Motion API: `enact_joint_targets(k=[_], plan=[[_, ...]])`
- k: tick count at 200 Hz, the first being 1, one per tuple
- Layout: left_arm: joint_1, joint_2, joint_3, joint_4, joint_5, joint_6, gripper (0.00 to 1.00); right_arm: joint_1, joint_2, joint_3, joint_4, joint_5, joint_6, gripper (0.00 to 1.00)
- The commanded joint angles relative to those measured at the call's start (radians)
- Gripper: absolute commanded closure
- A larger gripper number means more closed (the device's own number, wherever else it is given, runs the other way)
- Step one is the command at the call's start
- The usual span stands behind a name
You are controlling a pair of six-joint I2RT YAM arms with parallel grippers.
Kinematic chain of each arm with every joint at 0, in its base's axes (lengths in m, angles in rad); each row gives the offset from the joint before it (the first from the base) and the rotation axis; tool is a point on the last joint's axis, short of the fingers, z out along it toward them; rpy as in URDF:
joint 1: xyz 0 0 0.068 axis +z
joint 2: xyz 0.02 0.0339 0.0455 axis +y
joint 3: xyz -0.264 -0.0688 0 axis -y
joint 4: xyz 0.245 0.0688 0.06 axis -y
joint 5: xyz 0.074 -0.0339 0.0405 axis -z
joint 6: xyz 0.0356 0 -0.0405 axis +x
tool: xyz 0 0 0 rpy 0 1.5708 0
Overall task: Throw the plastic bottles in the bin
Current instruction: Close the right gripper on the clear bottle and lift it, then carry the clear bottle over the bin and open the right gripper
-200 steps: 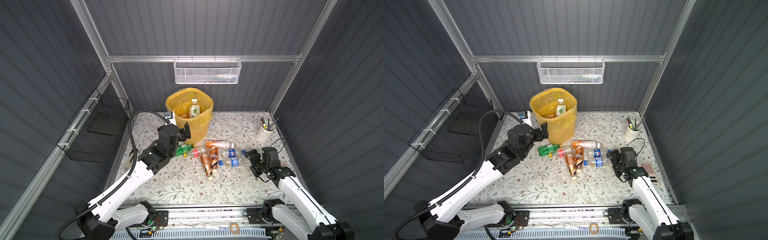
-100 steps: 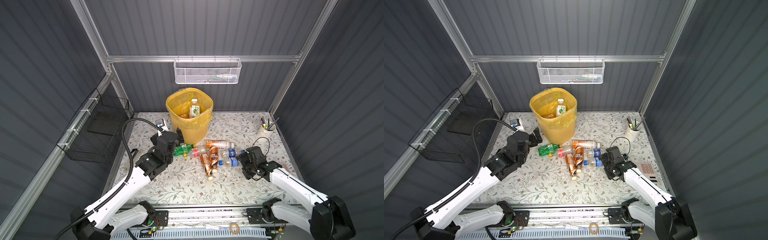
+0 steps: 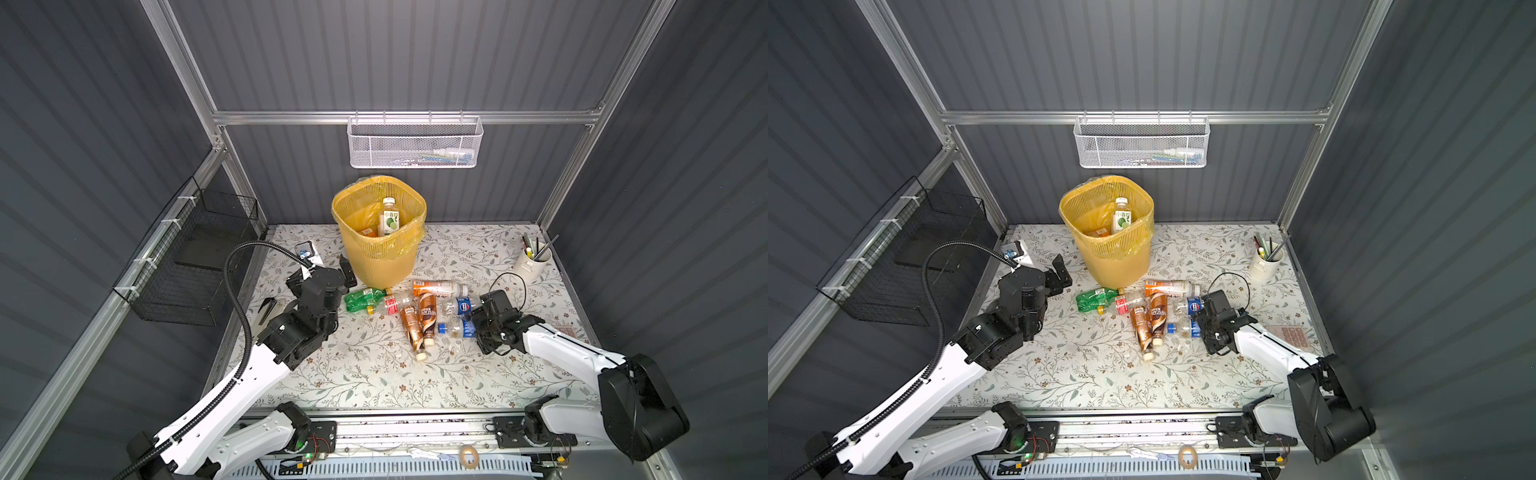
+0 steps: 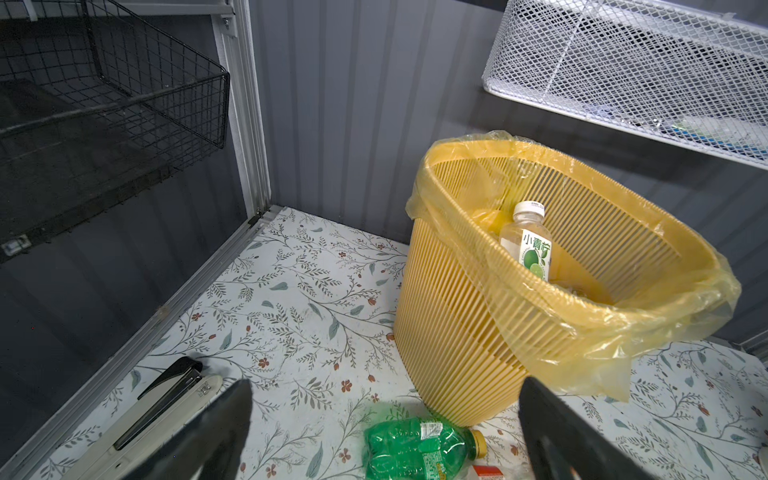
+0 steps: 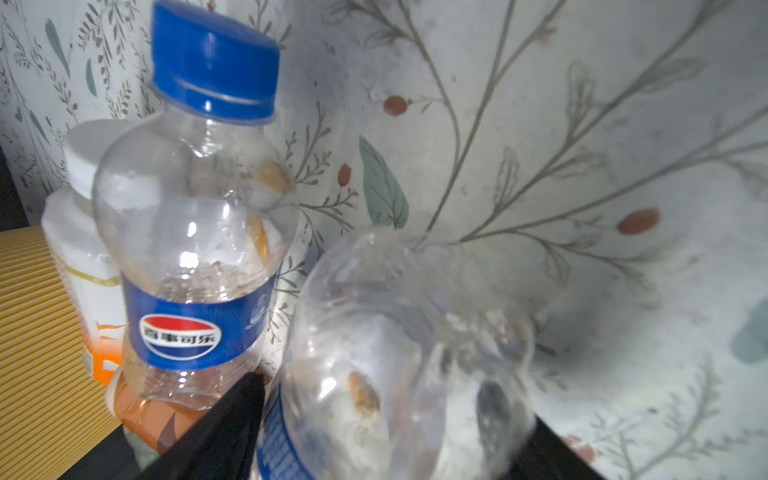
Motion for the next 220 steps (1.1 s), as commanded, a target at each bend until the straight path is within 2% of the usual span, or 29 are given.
enact_joint_targets(k=[1, 29, 59, 79, 96, 112, 135, 167, 190, 204, 220], plan=[[0.001, -0.016, -0.017, -0.013, -0.035, 0.000, 0.01, 0.000, 0.016, -0.008, -0.010, 0.045, 0.021, 0.27], [0.001, -0.021, -0.023, -0.032, -0.058, -0.014, 0.00, -0.010, -0.013, -0.052, 0.007, 0.056, 0.039, 0.40], [0.001, -0.028, -0.050, -0.040, -0.082, -0.058, 0.01, -0.022, -0.087, -0.055, -0.001, 0.101, -0.013, 0.45], [0.001, -0.025, -0.066, -0.073, -0.114, -0.115, 0.00, -0.038, -0.169, -0.045, 0.022, 0.141, -0.096, 0.47], [0.003, -0.022, -0.085, -0.098, -0.138, -0.150, 0.00, -0.072, -0.262, -0.052, 0.109, 0.129, -0.190, 0.47], [0.008, -0.020, -0.106, -0.124, -0.145, -0.190, 0.00, -0.123, -0.324, -0.025, 0.162, 0.074, -0.284, 0.48], [0.032, -0.007, -0.137, -0.164, -0.127, -0.251, 0.00, -0.194, -0.357, 0.099, 0.154, -0.001, -0.431, 0.46], [0.091, 0.017, -0.206, -0.170, -0.043, -0.315, 0.01, -0.243, -0.258, 0.360, 0.186, -0.179, -0.576, 0.43], [0.140, 0.049, -0.245, -0.163, 0.041, -0.334, 0.01, -0.236, -0.108, 0.561, 0.254, -0.312, -0.588, 0.43], [0.150, 0.069, -0.256, -0.166, 0.080, -0.342, 0.00, -0.205, -0.003, 0.679, 0.306, -0.342, -0.573, 0.43], [0.150, 0.090, -0.262, -0.160, 0.104, -0.349, 0.01, -0.123, 0.134, 0.839, 0.339, -0.361, -0.580, 0.42]])
